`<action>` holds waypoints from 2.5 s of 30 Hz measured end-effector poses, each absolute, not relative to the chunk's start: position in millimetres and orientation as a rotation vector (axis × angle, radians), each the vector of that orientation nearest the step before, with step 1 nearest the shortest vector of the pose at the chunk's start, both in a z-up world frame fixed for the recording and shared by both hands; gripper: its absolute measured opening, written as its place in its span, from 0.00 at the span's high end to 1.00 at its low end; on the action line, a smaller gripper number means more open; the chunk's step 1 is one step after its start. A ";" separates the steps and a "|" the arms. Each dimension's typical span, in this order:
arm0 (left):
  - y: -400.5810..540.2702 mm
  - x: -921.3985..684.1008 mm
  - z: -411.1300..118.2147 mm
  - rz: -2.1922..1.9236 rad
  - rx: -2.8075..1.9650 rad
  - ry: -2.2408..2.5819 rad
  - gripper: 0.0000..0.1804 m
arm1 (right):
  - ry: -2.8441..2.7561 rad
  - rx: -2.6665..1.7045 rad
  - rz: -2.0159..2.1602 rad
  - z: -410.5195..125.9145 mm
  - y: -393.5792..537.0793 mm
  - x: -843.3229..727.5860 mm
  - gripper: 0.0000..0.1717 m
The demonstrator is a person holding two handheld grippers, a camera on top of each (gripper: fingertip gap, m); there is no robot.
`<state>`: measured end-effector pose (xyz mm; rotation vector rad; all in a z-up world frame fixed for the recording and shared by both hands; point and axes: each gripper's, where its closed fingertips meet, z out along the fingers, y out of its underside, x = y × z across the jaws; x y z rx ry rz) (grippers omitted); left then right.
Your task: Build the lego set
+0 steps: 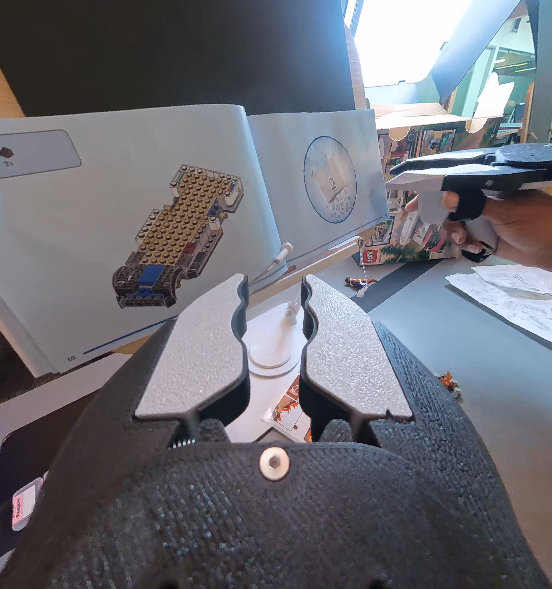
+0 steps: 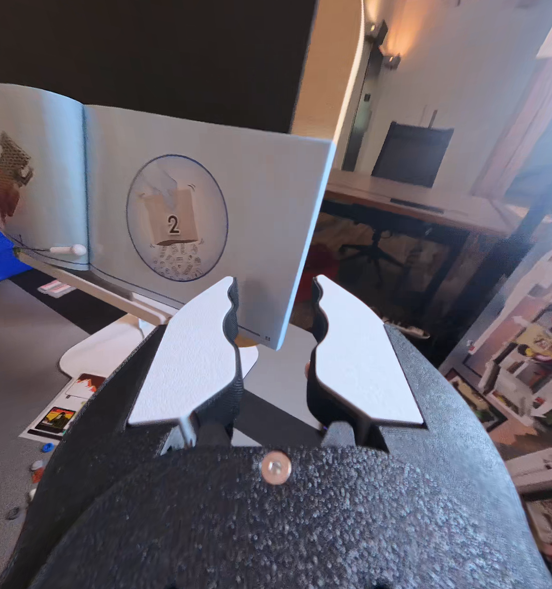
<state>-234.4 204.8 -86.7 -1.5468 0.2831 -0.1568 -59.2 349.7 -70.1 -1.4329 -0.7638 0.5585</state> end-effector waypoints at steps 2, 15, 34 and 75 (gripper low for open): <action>206.4 -236.0 -89.4 -0.135 -1.550 0.289 0.83 | -0.795 -1.370 0.511 -63.9 332.7 -64.0 0.74; 247.8 -244.4 -100.5 0.209 -1.664 0.472 0.82 | -0.883 -1.337 0.160 -57.5 361.5 -105.1 0.67; 252.3 -248.7 -111.0 0.639 -1.705 0.803 0.94 | -0.955 -1.391 0.207 -65.3 356.7 -101.5 0.62; -132.3 -444.1 -86.2 0.447 -1.701 -0.164 0.90 | -0.904 -1.516 0.879 -184.6 77.5 37.9 0.72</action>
